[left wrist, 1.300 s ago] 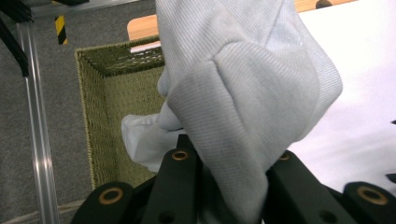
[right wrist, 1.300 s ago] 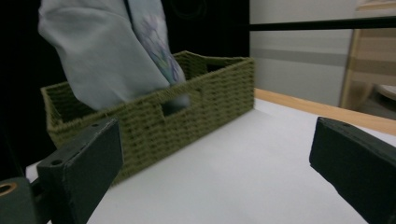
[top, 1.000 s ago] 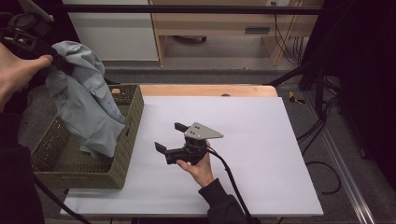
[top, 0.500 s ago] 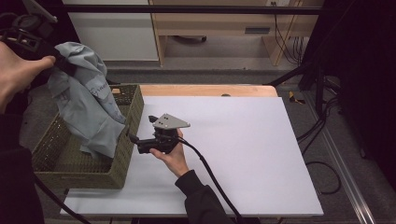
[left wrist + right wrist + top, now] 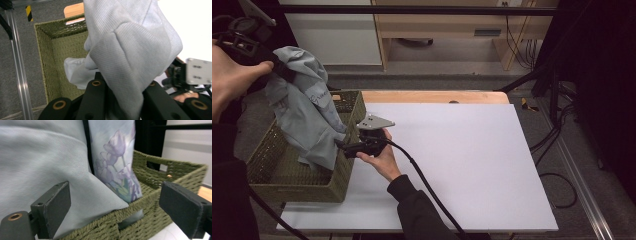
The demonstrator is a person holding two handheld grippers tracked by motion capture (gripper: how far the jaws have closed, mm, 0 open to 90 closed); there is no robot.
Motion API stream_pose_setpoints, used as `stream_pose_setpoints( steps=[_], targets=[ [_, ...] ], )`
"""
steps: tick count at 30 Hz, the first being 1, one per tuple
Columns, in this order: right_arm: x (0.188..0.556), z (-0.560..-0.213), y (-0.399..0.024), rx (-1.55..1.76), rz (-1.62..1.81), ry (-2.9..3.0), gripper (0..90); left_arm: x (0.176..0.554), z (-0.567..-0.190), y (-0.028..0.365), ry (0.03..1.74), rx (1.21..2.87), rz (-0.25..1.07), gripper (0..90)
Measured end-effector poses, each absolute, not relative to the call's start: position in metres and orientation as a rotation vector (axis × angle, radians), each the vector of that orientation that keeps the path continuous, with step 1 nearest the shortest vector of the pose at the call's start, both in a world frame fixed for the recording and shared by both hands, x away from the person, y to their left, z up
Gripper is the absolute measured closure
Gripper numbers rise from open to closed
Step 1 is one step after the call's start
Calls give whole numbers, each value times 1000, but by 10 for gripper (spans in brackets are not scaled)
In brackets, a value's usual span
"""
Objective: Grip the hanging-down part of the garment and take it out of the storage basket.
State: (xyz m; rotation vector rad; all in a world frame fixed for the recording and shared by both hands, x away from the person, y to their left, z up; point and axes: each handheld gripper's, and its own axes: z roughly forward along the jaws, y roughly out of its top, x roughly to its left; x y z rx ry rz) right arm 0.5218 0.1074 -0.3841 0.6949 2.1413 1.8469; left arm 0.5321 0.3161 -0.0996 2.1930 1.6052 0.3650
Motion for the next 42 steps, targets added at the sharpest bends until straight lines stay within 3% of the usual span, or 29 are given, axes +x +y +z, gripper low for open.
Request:
stream_pose_setpoints(
  steps=[14, 15, 17, 20, 21, 22, 23, 25, 28, 42],
  targets=[
    [536, -386, 143, 658, 1828, 2198, 141, 530, -98, 308, 1584, 2216, 384, 795],
    [537, -387, 147, 654, 1823, 2185, 211, 530, -98, 307, 1581, 2219, 379, 796],
    [536, -387, 149, 669, 1828, 2181, 261, 531, -98, 305, 1575, 2226, 380, 796],
    [536, -388, 152, 678, 1830, 2163, 476, 531, -99, 304, 1574, 2229, 383, 796],
    [536, -388, 153, 682, 1806, 2159, 598, 531, -99, 304, 1574, 2228, 383, 796],
    [536, -388, 153, 682, 1806, 2159, 598, 531, -99, 304, 1576, 2228, 381, 796],
    [537, -388, 152, 679, 1800, 2161, 741, 531, -99, 304, 1576, 2230, 386, 796],
    [538, -388, 150, 679, 1804, 2174, 839, 531, -99, 306, 1577, 2224, 384, 796],
    [539, -386, 146, 658, 1819, 2178, 874, 531, -100, 310, 1580, 2217, 381, 796],
    [528, -365, 100, 629, 1859, 2135, 880, 527, -102, 322, 1589, 2184, 387, 796]
  ],
)
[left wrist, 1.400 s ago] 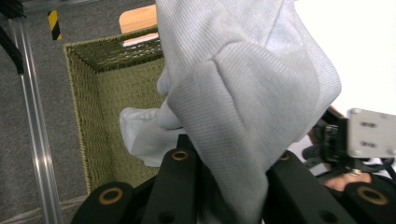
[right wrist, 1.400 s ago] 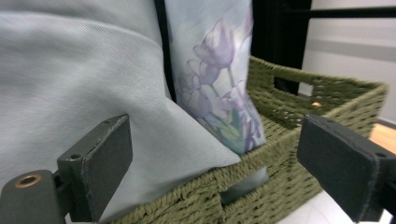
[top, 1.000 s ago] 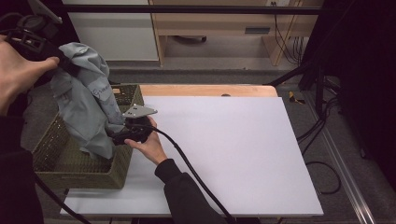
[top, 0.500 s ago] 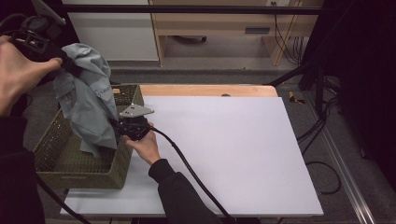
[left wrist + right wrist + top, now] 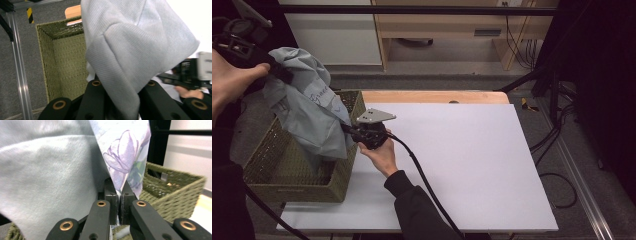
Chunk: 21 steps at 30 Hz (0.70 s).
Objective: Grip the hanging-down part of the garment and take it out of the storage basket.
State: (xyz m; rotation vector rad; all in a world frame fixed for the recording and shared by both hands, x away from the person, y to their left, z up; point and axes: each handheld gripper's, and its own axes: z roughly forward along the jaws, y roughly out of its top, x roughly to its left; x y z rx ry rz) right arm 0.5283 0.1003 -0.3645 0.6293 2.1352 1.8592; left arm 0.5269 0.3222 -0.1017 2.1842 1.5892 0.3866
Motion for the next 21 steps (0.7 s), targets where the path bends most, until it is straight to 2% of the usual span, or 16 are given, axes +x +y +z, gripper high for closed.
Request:
stream_pose_setpoints(
  steps=[11, 21],
  targets=[
    [511, -327, 47, 590, 1851, 2071, 882, 529, -108, 313, 1569, 2190, 371, 795],
    [495, -297, 18, 579, 1814, 2024, 882, 533, -118, 303, 1560, 2219, 355, 795]
  ],
)
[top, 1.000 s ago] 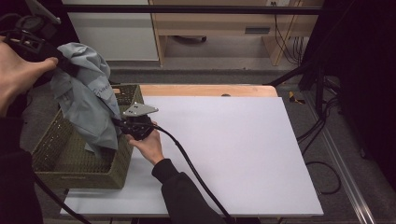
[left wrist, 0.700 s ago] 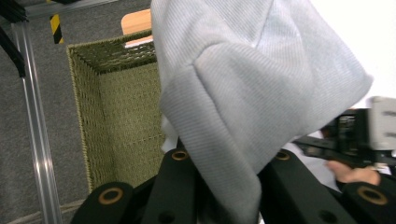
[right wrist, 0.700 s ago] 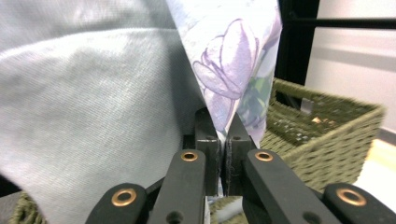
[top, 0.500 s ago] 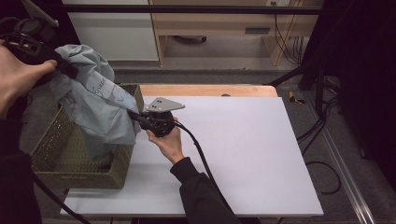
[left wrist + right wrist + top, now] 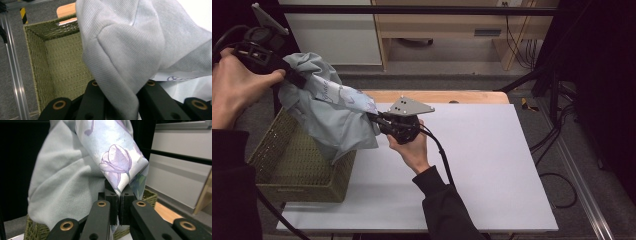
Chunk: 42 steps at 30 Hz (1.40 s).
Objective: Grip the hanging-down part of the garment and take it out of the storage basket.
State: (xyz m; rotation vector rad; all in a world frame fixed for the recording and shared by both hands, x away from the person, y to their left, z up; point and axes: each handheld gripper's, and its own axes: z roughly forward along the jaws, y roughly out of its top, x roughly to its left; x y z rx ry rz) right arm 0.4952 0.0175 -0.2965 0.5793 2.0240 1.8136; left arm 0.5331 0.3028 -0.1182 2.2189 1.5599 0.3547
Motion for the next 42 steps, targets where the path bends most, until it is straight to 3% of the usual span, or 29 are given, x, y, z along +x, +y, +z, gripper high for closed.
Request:
stream_pose_setpoints(
  steps=[23, 42],
  targets=[
    [468, -240, -3, 558, 1805, 1819, 883, 534, -125, 294, 1531, 2224, 320, 797],
    [468, -236, -14, 575, 1824, 1784, 882, 534, -121, 282, 1501, 2228, 331, 797]
  ],
)
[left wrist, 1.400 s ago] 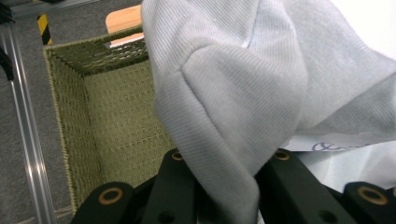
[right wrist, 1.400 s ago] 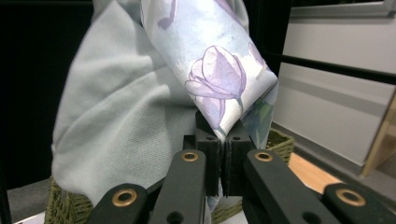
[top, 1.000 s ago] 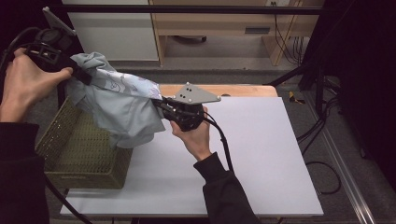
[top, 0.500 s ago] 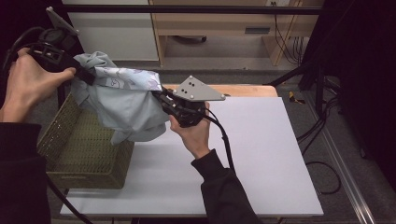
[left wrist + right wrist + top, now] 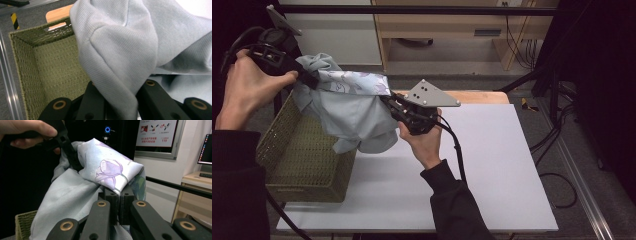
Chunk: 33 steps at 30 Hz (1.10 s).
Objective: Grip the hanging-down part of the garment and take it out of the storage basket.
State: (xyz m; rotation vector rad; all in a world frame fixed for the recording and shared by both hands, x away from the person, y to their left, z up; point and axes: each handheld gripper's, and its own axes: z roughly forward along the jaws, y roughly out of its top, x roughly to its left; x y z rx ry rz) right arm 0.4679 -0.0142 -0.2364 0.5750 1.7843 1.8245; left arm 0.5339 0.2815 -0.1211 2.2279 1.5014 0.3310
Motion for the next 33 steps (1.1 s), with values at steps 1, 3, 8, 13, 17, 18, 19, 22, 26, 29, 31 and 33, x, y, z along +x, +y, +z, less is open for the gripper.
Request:
stream_pose_setpoints(
  steps=[1, 3, 8, 13, 17, 18, 19, 22, 26, 29, 31, 33],
  targets=[
    [469, -238, -15, 572, 1819, 1793, 882, 534, -121, 281, 1503, 2228, 337, 797],
    [470, -239, -17, 577, 1820, 1796, 883, 534, -121, 281, 1499, 2224, 331, 797],
    [468, -230, -20, 570, 1824, 1773, 883, 534, -118, 277, 1476, 2218, 322, 797],
    [466, -229, -19, 570, 1827, 1773, 882, 534, -120, 273, 1480, 2234, 335, 797],
    [471, -241, -19, 592, 1821, 1811, 881, 535, -123, 276, 1494, 2238, 334, 797],
    [473, -247, -19, 598, 1817, 1824, 881, 535, -124, 277, 1496, 2238, 334, 797],
    [475, -253, -19, 612, 1812, 1840, 880, 535, -125, 277, 1498, 2238, 333, 797],
    [481, -272, -18, 644, 1797, 1886, 878, 537, -128, 279, 1504, 2240, 329, 798],
    [488, -298, -13, 683, 1781, 1937, 873, 538, -132, 279, 1509, 2248, 326, 798],
    [492, -314, -9, 710, 1765, 1969, 869, 539, -134, 278, 1509, 2250, 320, 798],
    [494, -325, -6, 729, 1756, 1991, 862, 539, -135, 278, 1505, 2252, 319, 798],
    [497, -335, -2, 753, 1748, 2013, 842, 539, -136, 278, 1503, 2253, 320, 798]
  ],
)
